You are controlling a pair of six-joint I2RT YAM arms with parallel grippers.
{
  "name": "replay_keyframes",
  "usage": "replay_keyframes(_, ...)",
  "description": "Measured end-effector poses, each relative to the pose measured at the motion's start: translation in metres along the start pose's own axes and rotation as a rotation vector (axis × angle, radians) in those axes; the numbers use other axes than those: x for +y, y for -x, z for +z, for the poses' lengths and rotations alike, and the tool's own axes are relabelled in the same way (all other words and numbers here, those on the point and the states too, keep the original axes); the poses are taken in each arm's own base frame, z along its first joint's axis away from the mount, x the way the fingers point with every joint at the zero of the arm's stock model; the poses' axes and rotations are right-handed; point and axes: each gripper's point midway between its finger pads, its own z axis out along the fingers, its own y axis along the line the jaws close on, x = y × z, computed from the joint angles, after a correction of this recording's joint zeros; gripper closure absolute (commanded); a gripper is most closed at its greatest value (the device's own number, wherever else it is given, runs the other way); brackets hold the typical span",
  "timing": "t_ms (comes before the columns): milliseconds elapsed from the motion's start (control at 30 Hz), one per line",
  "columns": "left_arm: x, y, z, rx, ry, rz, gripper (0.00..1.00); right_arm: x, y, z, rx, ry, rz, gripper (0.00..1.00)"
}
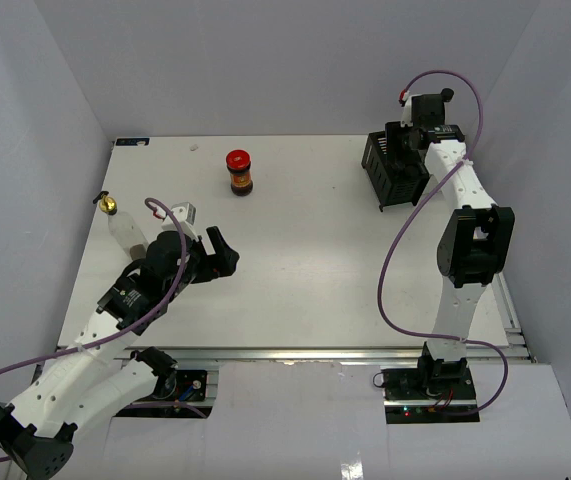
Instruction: Organize the condiment bottles
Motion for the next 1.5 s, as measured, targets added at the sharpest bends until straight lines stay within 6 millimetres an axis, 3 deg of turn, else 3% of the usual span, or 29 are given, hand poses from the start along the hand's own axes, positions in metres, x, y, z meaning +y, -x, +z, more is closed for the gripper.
replay_keyframes(233, 0.002, -0.001, 0.003, 0.007, 0.012, 0.008, 0.02, -0.002, 0.028, -0.015, -0.063, -0.005, -0.001, 0.29)
replay_keyframes(367, 0.006, 0.007, 0.006, -0.014, 0.049, 0.032, 0.03, 0.006, 0.031, -0.02, -0.075, 0.021, 0.001, 0.29)
replay_keyframes(467, 0.011, 0.028, 0.012, -0.052, 0.139, 0.062, 0.04, 0.026, 0.023, -0.031, -0.069, 0.078, -0.005, 0.28)
replay_keyframes(600, 0.017, 0.074, 0.013, -0.133, 0.289, 0.098, 0.04, 0.078, 0.011, -0.067, -0.099, 0.206, -0.054, 0.27)
replay_keyframes(733, 0.025, 0.118, -0.008, -0.27, 0.393, 0.065, 0.03, 0.128, 0.013, -0.111, -0.183, 0.362, -0.108, 0.25)
replay_keyframes(800, 0.035, 0.13, -0.023, -0.329, 0.443, 0.045, 0.03, 0.14, 0.019, -0.127, -0.225, 0.412, -0.121, 0.23)
replay_keyframes(900, 0.054, 0.139, -0.041, -0.385, 0.518, 0.024, 0.03, 0.146, 0.025, -0.132, -0.262, 0.448, -0.122, 0.22)
replay_keyframes(1000, 0.076, 0.14, -0.053, -0.416, 0.593, 0.004, 0.02, 0.149, 0.018, -0.127, -0.247, 0.466, -0.119, 0.2)
replay_keyframes(1133, 0.105, 0.137, -0.053, -0.405, 0.685, -0.03, 0.02, 0.151, 0.012, -0.123, -0.228, 0.474, -0.118, 0.19)
replay_keyframes(1500, 0.174, 0.1, -0.02, -0.259, 0.89, -0.142, 0.02, 0.153, 0.013, -0.123, -0.234, 0.486, -0.121, 0.18)
